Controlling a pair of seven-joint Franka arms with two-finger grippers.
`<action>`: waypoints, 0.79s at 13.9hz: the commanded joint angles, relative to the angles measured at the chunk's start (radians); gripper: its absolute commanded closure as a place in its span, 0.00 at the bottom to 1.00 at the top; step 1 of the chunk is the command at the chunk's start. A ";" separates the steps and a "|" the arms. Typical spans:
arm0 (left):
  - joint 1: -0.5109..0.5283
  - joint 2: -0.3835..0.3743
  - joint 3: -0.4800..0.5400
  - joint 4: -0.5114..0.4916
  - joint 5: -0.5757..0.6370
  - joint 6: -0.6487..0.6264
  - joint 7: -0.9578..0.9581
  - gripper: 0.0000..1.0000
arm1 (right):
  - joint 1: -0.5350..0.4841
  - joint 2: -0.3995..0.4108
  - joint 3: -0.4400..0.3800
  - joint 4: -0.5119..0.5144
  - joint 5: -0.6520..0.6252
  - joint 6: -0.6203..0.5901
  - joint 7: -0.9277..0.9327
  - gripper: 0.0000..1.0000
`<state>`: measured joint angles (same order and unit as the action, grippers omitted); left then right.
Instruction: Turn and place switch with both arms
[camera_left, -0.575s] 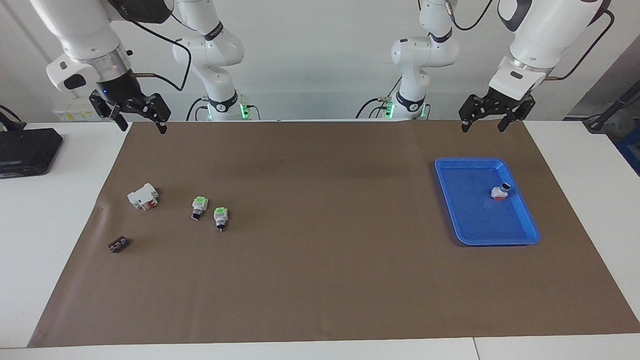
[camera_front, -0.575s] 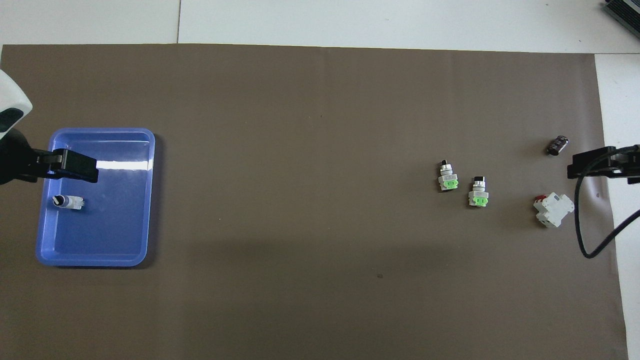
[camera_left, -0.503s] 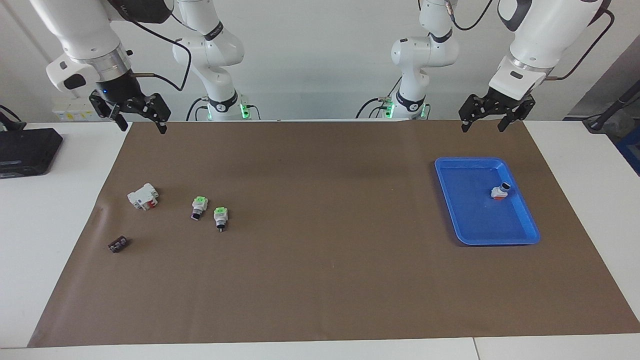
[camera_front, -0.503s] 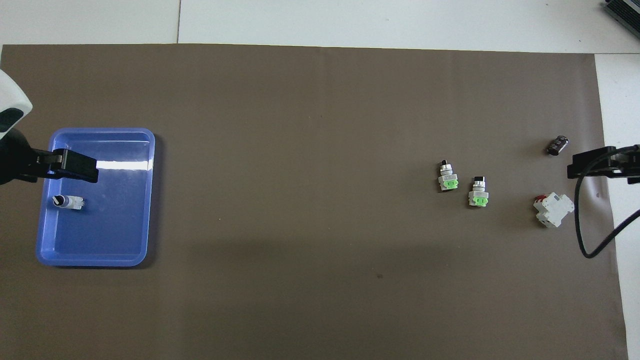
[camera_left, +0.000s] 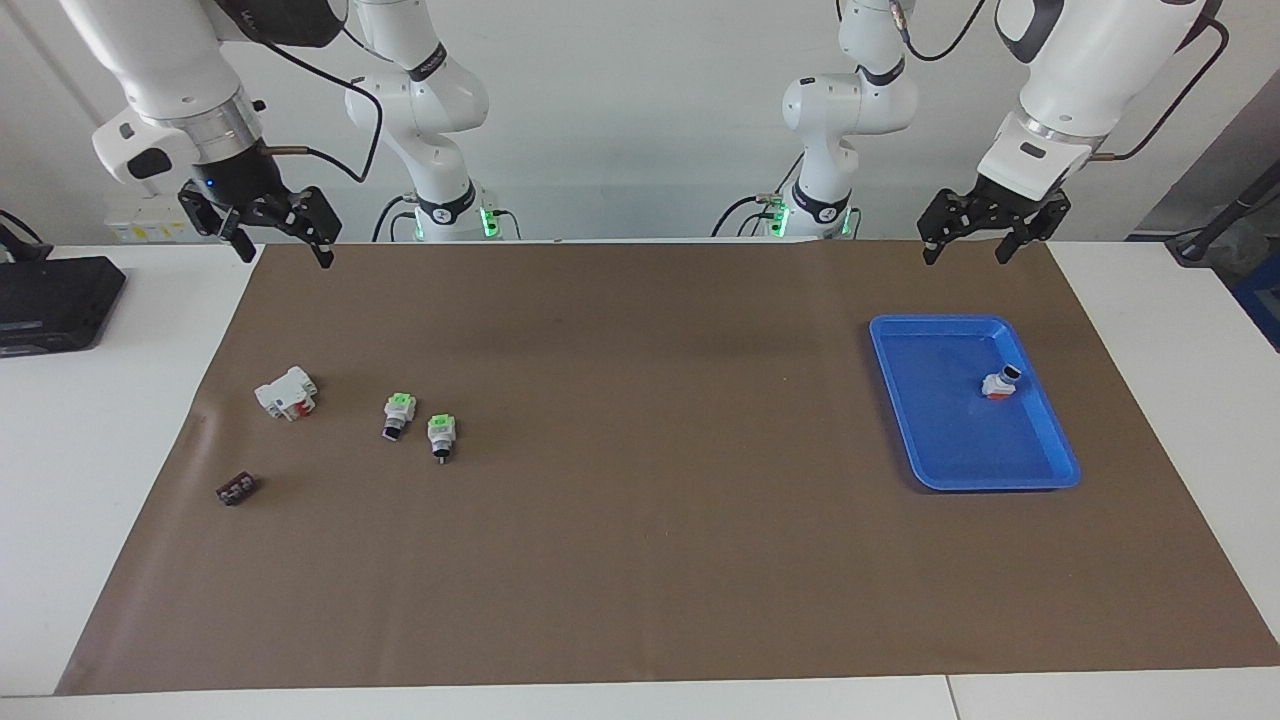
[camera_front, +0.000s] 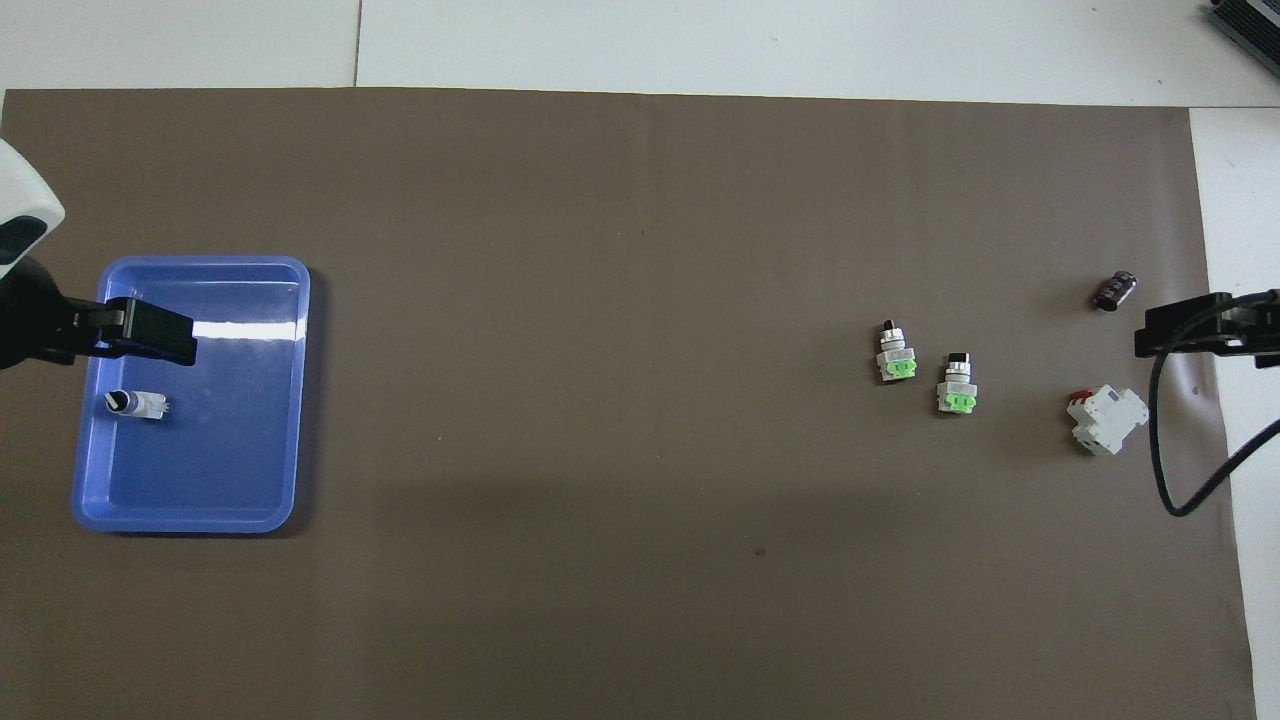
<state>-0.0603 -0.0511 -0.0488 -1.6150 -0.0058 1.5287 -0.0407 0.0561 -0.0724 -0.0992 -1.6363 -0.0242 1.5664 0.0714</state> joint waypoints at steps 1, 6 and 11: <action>0.005 -0.029 0.001 -0.031 -0.011 0.007 0.004 0.00 | -0.019 -0.026 0.004 -0.027 0.015 0.001 0.007 0.00; 0.005 -0.029 0.001 -0.031 -0.011 0.007 0.004 0.00 | -0.019 -0.029 0.000 -0.016 0.013 -0.026 0.008 0.00; 0.005 -0.029 0.001 -0.031 -0.011 0.007 0.004 0.00 | -0.012 -0.036 0.006 -0.031 0.015 -0.012 -0.004 0.00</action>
<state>-0.0603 -0.0511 -0.0488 -1.6150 -0.0058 1.5287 -0.0407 0.0485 -0.0844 -0.0986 -1.6368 -0.0239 1.5468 0.0714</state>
